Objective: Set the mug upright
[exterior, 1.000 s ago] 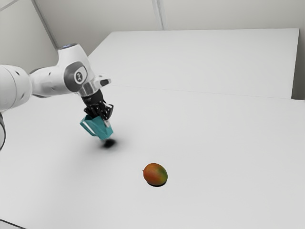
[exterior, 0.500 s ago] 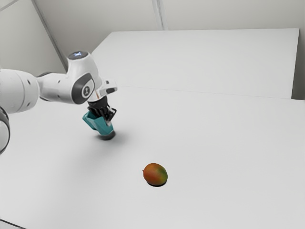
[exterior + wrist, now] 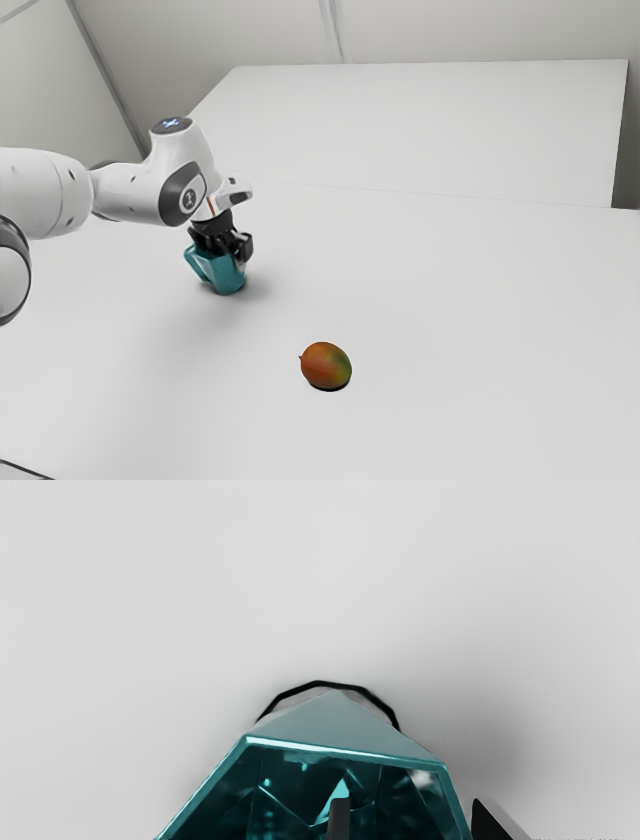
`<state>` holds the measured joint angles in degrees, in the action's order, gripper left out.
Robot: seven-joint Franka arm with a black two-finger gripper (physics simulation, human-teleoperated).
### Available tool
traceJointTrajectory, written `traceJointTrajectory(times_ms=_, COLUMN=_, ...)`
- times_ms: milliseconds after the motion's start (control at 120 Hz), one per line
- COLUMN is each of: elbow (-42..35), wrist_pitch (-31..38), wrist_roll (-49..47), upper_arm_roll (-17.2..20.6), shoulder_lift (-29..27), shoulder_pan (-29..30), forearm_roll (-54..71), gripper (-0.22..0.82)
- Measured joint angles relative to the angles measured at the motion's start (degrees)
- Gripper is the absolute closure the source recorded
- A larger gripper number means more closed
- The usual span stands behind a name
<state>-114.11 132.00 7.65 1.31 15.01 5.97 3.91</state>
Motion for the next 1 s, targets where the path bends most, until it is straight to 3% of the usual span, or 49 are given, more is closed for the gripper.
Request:
traceJointTrajectory(times_ms=150, elbow=0.0, wrist_pitch=-0.2, wrist_roll=0.6, upper_arm_roll=0.1, shoulder_lift=-1.0, shoulder_pan=0.0, forearm_roll=-0.3, gripper=0.20)
traceJointTrajectory(times_ms=333, elbow=0.0, wrist_pitch=-1.2, wrist_roll=1.2, upper_arm_roll=0.6, shoulder_lift=-3.7, shoulder_pan=0.0, forearm_roll=-0.5, gripper=0.09)
traceJointTrajectory(times_ms=675, elbow=2.9, wrist_pitch=-7.4, wrist_roll=1.8, upper_arm_roll=2.2, shoulder_lift=-12.6, shoulder_pan=0.1, forearm_roll=-0.6, gripper=0.02)
traceJointTrajectory(times_ms=1000, elbow=10.9, wrist_pitch=-16.8, wrist_roll=2.0, upper_arm_roll=4.2, shoulder_lift=-15.5, shoulder_pan=-1.9, forearm_roll=-0.2, gripper=0.00)
